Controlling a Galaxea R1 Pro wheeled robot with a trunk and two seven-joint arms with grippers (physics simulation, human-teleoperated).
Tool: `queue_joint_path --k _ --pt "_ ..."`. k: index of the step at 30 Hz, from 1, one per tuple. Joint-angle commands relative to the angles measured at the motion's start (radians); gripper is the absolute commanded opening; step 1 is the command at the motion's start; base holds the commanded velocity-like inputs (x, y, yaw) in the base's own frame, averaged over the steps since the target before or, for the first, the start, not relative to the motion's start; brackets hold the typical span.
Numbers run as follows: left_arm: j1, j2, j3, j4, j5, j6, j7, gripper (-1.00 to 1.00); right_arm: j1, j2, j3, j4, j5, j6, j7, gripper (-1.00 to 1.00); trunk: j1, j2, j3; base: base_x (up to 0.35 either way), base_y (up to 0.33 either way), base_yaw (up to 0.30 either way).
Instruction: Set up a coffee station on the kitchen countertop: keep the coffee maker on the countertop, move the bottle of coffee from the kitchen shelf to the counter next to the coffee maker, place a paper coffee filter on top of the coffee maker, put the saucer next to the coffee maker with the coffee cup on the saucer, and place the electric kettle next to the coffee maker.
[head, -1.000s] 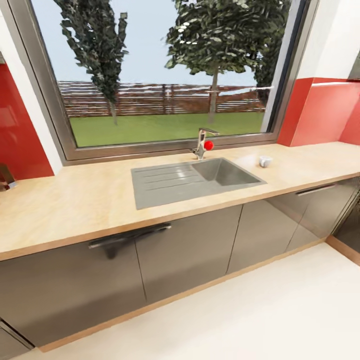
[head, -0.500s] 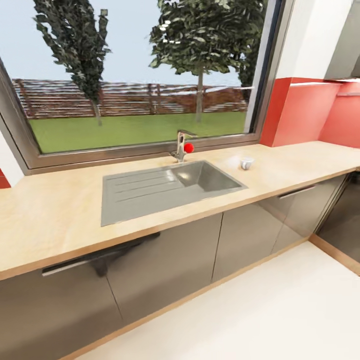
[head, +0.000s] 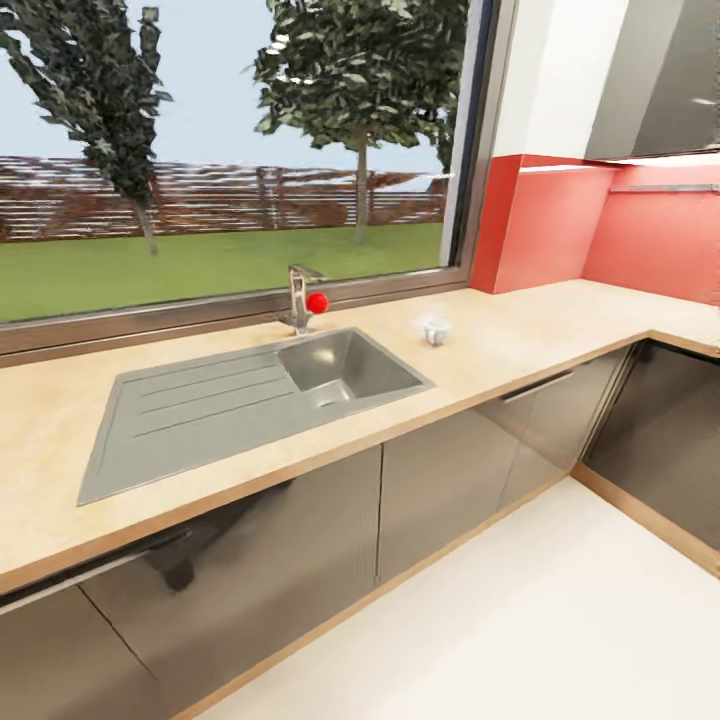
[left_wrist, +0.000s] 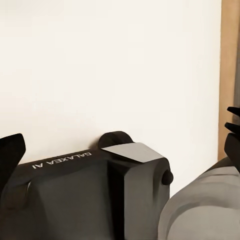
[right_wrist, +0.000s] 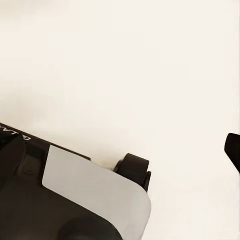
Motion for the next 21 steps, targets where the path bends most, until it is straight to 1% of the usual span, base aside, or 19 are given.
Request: queue_joint_path --k 1,7,9,10,13,15,21 --pt "0.0 0.0 -0.006 -0.001 0.011 0.01 -0.003 1.0 -0.002 0.0 0.007 0.004 -0.006 -0.007 0.003 1.0 0.0 0.0 -0.001 0.169 -0.295 -0.037" --pt "0.0 0.0 -0.005 -0.001 0.011 0.01 -0.002 1.0 -0.002 0.0 0.007 0.004 -0.006 -0.007 0.002 1.0 0.0 0.0 -0.001 0.155 -0.303 -0.011" --pt "0.0 0.0 -0.005 -0.001 0.011 0.01 0.013 1.0 -0.002 0.001 0.007 0.004 -0.006 -0.007 0.002 1.0 0.0 0.0 -0.001 0.135 -0.31 -0.003" --pt "0.0 0.0 -0.006 -0.001 0.011 0.01 0.034 1.0 -0.002 0.001 0.007 0.004 -0.006 -0.007 0.002 1.0 0.0 0.0 -0.001 0.121 -0.313 -0.002" --pt "0.0 0.0 -0.005 -0.001 0.011 0.01 0.064 1.0 -0.002 0.001 0.007 0.004 -0.006 -0.007 0.002 1.0 0.0 0.0 -0.001 0.114 -0.315 -0.001" --pt "0.0 0.0 0.006 -0.001 0.011 0.01 0.083 1.0 -0.002 0.002 0.007 0.004 -0.006 -0.007 0.002 1.0 0.0 0.0 -0.001 0.105 -0.317 0.0" --pt "0.0 0.0 0.031 -0.001 0.011 0.01 0.094 1.0 -0.002 0.002 0.007 0.004 -0.006 -0.007 0.002 1.0 0.0 0.0 -0.001 0.101 -0.318 0.0"
